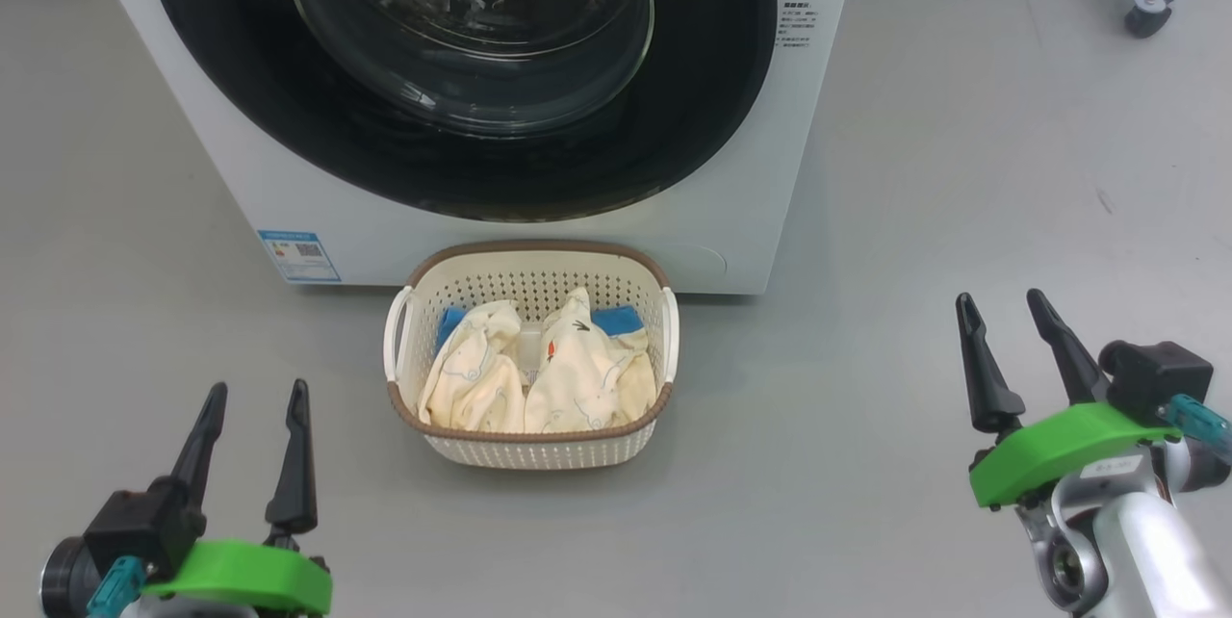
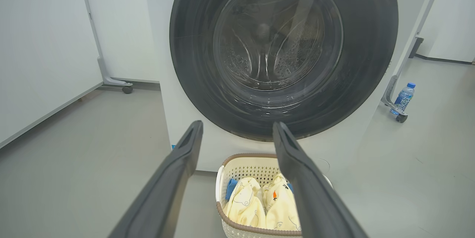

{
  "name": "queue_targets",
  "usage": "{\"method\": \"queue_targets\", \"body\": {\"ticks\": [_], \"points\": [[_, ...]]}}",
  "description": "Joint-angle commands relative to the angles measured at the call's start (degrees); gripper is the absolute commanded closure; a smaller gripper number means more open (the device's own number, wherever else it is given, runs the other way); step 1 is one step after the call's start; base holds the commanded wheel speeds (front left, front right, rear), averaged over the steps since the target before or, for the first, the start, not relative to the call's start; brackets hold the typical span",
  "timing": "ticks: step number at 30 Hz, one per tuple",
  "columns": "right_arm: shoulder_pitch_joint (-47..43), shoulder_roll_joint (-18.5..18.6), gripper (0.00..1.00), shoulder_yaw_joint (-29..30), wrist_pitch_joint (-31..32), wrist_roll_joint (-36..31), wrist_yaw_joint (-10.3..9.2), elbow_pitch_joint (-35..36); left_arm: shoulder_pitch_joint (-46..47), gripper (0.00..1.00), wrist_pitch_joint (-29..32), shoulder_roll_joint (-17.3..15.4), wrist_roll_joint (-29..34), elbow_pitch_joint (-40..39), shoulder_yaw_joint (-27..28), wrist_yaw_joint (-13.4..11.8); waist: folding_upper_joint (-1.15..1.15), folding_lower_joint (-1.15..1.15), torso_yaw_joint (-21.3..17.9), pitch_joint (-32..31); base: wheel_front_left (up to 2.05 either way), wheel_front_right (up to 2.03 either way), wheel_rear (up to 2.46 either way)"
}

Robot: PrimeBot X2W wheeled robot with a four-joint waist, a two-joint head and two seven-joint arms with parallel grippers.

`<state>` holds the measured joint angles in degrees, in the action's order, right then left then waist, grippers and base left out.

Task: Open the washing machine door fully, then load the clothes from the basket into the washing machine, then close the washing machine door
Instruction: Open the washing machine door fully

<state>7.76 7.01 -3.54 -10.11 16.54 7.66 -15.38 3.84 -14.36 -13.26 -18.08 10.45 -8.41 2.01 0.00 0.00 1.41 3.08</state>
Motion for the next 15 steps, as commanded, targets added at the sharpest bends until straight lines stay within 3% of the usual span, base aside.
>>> {"method": "queue_targets", "body": {"ticks": [1,15], "points": [[3.04,0.34,0.00,-0.69,-0.67,-0.52,-0.17,1.54,2.84,0.00,-0.63,-0.87,0.47,-1.85,2.50,0.24,0.00,0.00,-0.03,-0.04,0.00,0.00,0.00],[3.07,0.40,0.00,-0.64,-0.96,-0.26,-0.17,1.13,2.25,0.00,-0.63,-0.50,0.29,-1.65,2.57,0.80,0.00,0.00,-0.22,-0.21,0.00,0.00,0.00]]}}
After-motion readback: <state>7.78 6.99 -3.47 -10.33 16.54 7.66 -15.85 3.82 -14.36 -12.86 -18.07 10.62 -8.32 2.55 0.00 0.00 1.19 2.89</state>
